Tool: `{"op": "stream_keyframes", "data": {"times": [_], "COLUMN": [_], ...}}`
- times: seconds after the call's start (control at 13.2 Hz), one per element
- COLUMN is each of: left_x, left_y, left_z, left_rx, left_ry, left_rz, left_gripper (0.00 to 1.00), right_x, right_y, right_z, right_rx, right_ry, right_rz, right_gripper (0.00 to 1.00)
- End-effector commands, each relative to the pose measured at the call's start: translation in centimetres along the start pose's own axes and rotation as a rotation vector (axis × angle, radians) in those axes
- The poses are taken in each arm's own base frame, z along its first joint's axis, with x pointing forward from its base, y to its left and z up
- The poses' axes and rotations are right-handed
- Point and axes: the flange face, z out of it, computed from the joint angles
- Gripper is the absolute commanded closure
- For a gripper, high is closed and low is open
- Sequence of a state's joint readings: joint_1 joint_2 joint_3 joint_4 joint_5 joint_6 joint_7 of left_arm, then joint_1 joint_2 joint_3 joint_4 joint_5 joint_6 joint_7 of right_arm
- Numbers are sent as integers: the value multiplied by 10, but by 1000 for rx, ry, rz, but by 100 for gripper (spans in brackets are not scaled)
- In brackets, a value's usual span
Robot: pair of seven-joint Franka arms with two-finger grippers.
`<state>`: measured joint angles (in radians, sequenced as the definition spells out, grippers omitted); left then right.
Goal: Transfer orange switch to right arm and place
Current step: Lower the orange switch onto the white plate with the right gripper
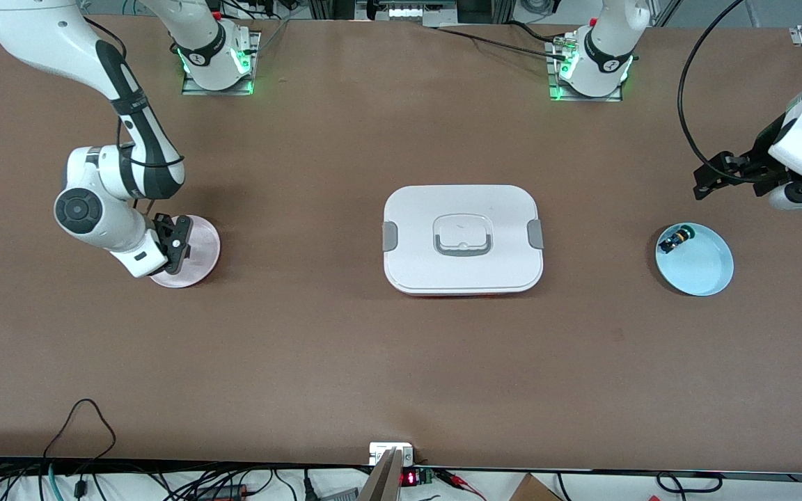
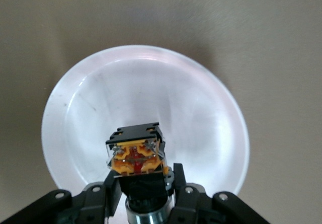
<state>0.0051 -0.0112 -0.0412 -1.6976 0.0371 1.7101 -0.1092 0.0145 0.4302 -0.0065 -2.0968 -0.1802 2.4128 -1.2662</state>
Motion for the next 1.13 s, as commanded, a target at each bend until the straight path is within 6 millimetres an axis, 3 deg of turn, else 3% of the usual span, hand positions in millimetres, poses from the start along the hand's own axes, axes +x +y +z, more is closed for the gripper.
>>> {"op": "stream_keyframes", "data": {"times": [0.0, 0.3, 0.38, 0.45, 0.76, 0.91, 1.06], "left_x": [2, -5, -7, -7, -7, -7, -7], "left_y": [1, 2, 3, 4, 5, 6, 4], "left_z": [-8, -15, -16, -15, -18, -18, -17], "left_rx": [40, 40, 41, 41, 41, 40, 39], "left_ry": [7, 4, -1, -5, -1, 0, -2], "left_rz": [26, 42, 43, 45, 49, 51, 46], "left_gripper": [0, 0, 0, 0, 0, 0, 0], "right_x": [-4, -3, -3, -3, -4, -6, -7], "right_y": [-7, -10, -9, -7, 7, 18, 21], "right_z": [12, 22, 21, 16, -18, -45, -60], "right_rx": [-25, -26, -28, -29, -62, -64, -19], "right_ry": [11, 17, 20, 24, 73, 114, 147], "right_rz": [-26, -28, -10, 2, 109, 172, 319], "right_gripper": [79, 76, 31, 0, 0, 0, 0]}}
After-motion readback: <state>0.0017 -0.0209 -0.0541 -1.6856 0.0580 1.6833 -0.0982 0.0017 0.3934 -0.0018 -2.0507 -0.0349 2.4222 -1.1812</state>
